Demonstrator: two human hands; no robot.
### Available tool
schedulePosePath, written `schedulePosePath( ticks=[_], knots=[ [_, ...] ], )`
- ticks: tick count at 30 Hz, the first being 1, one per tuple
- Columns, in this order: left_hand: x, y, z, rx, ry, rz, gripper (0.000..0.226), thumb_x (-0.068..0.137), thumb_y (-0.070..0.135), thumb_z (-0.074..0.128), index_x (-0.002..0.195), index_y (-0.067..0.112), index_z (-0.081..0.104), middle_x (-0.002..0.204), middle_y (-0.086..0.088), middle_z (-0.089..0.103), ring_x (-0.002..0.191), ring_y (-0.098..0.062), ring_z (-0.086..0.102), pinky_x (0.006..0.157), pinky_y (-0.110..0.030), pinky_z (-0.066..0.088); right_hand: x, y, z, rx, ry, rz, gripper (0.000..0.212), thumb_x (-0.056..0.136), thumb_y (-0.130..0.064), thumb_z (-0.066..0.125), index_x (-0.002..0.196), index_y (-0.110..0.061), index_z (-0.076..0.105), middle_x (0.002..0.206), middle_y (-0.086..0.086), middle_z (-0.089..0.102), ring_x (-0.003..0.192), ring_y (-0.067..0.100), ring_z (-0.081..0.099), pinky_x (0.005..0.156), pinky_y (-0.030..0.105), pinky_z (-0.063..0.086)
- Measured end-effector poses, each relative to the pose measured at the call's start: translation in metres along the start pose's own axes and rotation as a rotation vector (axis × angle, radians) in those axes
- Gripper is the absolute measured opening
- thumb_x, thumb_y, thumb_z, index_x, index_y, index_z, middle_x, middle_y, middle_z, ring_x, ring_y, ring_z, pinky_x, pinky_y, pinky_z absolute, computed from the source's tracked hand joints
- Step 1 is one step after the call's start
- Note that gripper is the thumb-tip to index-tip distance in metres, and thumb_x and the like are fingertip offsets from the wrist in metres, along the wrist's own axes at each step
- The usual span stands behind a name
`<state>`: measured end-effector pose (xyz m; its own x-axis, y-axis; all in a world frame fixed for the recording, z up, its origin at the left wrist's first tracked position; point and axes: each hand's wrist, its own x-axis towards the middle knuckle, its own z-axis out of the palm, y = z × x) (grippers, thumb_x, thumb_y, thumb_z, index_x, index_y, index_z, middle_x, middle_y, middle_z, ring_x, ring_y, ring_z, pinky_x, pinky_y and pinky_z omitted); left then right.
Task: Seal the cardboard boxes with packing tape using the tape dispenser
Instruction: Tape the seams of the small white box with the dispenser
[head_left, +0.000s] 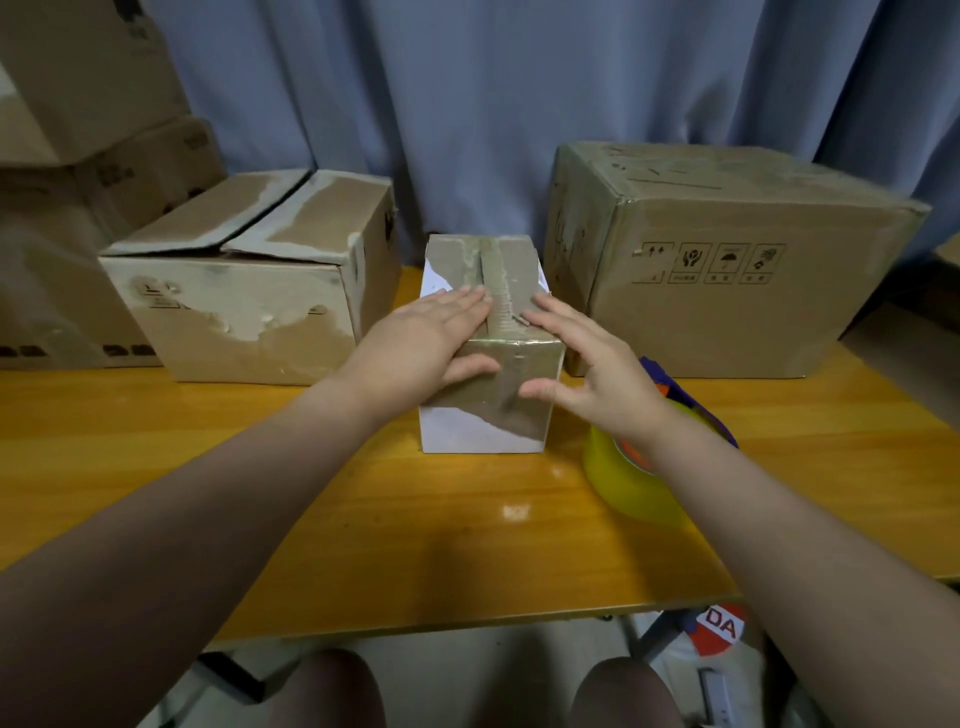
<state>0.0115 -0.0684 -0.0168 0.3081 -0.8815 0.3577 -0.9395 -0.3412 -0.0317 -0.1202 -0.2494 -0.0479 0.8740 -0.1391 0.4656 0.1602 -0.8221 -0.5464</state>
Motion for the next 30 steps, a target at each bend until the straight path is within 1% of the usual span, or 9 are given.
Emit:
schedulePosePath(
  ticks=[3, 5, 8, 10, 13, 19, 25, 28, 30],
  knots=[
    [0.004, 0.002, -0.005, 0.178, -0.122, 0.027, 0.09, 0.087, 0.063, 0.036, 0.151, 0.006, 0.007, 0.159, -0.011, 0.008, 0.147, -0.019, 0.007, 0.117, -0.027, 0.004, 0.012, -0.008, -0.005, -0.112, 0.084, -0.037, 0.057, 0.089, -0.058, 0.041, 0.126, -0.02, 0.062, 0.136, 0.0, 0.055, 0.133, 0.017, 0.04, 0.11, 0.034, 0.029],
    [0.009, 0.006, -0.009, 0.165, -0.135, 0.016, 0.087, 0.089, 0.065, 0.026, 0.151, 0.007, 0.008, 0.159, -0.011, 0.009, 0.147, -0.019, 0.008, 0.117, -0.028, 0.005, 0.019, -0.013, 0.003, -0.119, 0.078, -0.015, 0.052, 0.095, -0.053, 0.038, 0.127, -0.018, 0.062, 0.137, 0.002, 0.054, 0.136, 0.019, 0.036, 0.113, 0.035, 0.027],
    [0.006, 0.004, 0.0, 0.033, 0.027, -0.027, 0.077, 0.093, 0.06, 0.026, 0.146, 0.005, 0.031, 0.152, -0.012, 0.032, 0.142, -0.023, 0.028, 0.116, -0.032, 0.015, 0.019, -0.01, 0.025, -0.102, 0.138, 0.005, 0.047, 0.096, -0.043, 0.044, 0.13, -0.015, 0.06, 0.14, 0.007, 0.052, 0.138, 0.02, 0.035, 0.114, 0.029, 0.023],
    [-0.001, 0.002, 0.007, 0.015, 0.132, 0.019, 0.068, 0.091, 0.053, 0.034, 0.13, 0.001, 0.054, 0.133, -0.017, 0.055, 0.127, -0.031, 0.05, 0.109, -0.04, 0.03, 0.017, -0.006, 0.03, -0.148, 0.204, -0.033, 0.049, 0.094, -0.044, 0.044, 0.126, -0.012, 0.063, 0.135, 0.008, 0.056, 0.135, 0.022, 0.04, 0.112, 0.027, 0.026],
    [-0.006, -0.011, 0.019, -0.077, 0.229, 0.092, 0.058, 0.095, 0.049, 0.036, 0.119, 0.004, 0.064, 0.123, -0.012, 0.064, 0.123, -0.028, 0.054, 0.108, -0.038, 0.033, 0.017, -0.002, 0.024, -0.21, 0.179, -0.09, 0.052, 0.092, -0.046, 0.045, 0.126, -0.01, 0.062, 0.134, 0.008, 0.057, 0.134, 0.022, 0.041, 0.112, 0.025, 0.024],
    [-0.013, -0.021, 0.014, -0.259, 0.195, 0.103, 0.056, 0.093, 0.05, 0.04, 0.129, 0.011, 0.058, 0.136, -0.005, 0.054, 0.135, -0.011, 0.033, 0.115, -0.023, 0.015, 0.015, -0.005, 0.016, -0.236, 0.072, -0.071, 0.052, 0.093, -0.044, 0.05, 0.133, -0.011, 0.056, 0.14, 0.008, 0.051, 0.137, 0.016, 0.033, 0.114, 0.028, 0.022],
    [-0.021, -0.019, 0.007, -0.31, 0.084, 0.004, 0.059, 0.089, 0.038, 0.061, 0.142, 0.021, 0.041, 0.153, 0.0, 0.031, 0.144, -0.011, 0.015, 0.118, -0.028, 0.013, 0.008, -0.029, 0.006, -0.214, -0.059, 0.094, 0.05, 0.097, -0.028, 0.05, 0.145, -0.018, 0.039, 0.157, 0.004, 0.026, 0.144, 0.01, 0.013, 0.119, 0.032, 0.017],
    [-0.028, -0.005, 0.004, -0.228, 0.045, -0.048, 0.063, 0.091, 0.033, 0.06, 0.147, 0.019, 0.034, 0.157, -0.003, 0.02, 0.146, -0.016, 0.011, 0.113, -0.021, 0.005, -0.006, -0.049, 0.017, -0.479, 0.074, 0.182, 0.046, 0.1, -0.026, 0.046, 0.145, -0.022, 0.04, 0.16, 0.008, 0.01, 0.145, 0.025, 0.016, 0.11, 0.042, 0.031],
    [-0.038, 0.008, 0.0, -0.237, 0.113, -0.021, 0.057, 0.092, 0.033, 0.059, 0.144, 0.015, 0.04, 0.154, -0.004, 0.029, 0.144, -0.017, 0.021, 0.115, -0.022, 0.012, -0.015, -0.065, 0.028, -0.472, 0.203, 0.238, 0.044, 0.099, -0.017, 0.045, 0.143, -0.019, 0.044, 0.16, 0.015, 0.006, 0.143, 0.033, 0.013, 0.112, 0.043, 0.025]
  ],
)
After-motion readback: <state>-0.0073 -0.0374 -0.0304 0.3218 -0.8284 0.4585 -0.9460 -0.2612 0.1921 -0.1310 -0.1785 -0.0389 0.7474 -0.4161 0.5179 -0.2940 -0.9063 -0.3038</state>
